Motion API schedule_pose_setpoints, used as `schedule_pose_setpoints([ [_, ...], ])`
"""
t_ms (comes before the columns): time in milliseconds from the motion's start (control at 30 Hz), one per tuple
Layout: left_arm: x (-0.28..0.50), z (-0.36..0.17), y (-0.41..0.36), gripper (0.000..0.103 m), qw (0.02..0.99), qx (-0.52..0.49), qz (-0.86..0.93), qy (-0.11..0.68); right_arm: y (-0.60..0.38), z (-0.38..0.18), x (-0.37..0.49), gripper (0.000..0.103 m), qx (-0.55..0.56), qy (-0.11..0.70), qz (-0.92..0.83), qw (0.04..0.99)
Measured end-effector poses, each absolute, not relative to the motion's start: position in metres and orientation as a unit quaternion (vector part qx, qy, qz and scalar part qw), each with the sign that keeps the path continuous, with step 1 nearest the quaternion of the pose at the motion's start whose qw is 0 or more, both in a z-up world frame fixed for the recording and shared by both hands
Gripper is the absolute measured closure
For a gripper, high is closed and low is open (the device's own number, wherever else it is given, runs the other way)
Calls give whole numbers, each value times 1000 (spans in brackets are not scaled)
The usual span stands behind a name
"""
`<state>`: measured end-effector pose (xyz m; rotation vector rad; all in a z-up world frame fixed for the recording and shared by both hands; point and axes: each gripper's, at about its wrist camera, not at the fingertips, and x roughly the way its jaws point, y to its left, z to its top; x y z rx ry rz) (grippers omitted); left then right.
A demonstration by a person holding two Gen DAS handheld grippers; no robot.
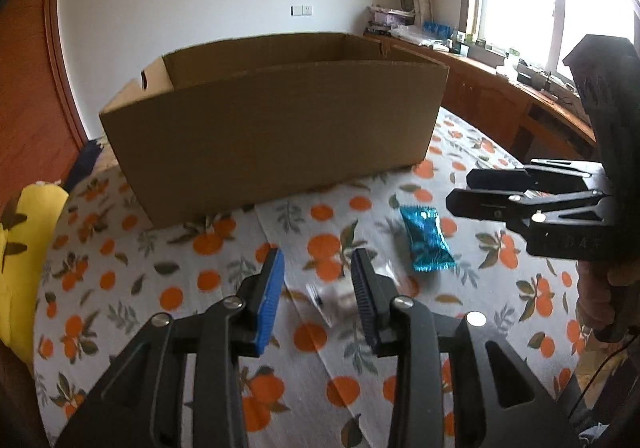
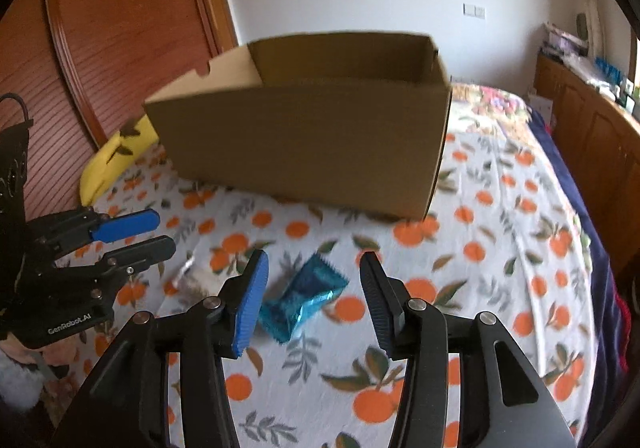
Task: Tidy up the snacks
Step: 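Move both open tools back down to the clear packet and teal candy, then close right tool on teal candy while left tool lowers around clear biscuit packet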
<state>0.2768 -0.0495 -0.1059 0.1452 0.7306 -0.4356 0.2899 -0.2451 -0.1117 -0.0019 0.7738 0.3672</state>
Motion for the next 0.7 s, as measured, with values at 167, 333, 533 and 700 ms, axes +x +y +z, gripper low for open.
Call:
schedule_pose_setpoints([
  [167, 276, -119, -50, 59, 896, 72, -215, 381, -235, -131, 289, 53, 1, 400, 181, 899],
  [333, 276, -133, -53, 57, 890, 84, -211, 396, -230, -139, 293, 53, 0, 412, 173, 895],
  [533, 280, -138, -55, 55, 881, 88, -218, 411, -227, -146, 302, 58, -12, 424, 166, 890],
  [700, 280, -141, -62, 50, 876, 108, -218, 416, -234, -147, 302, 67, -22, 426, 162, 890],
])
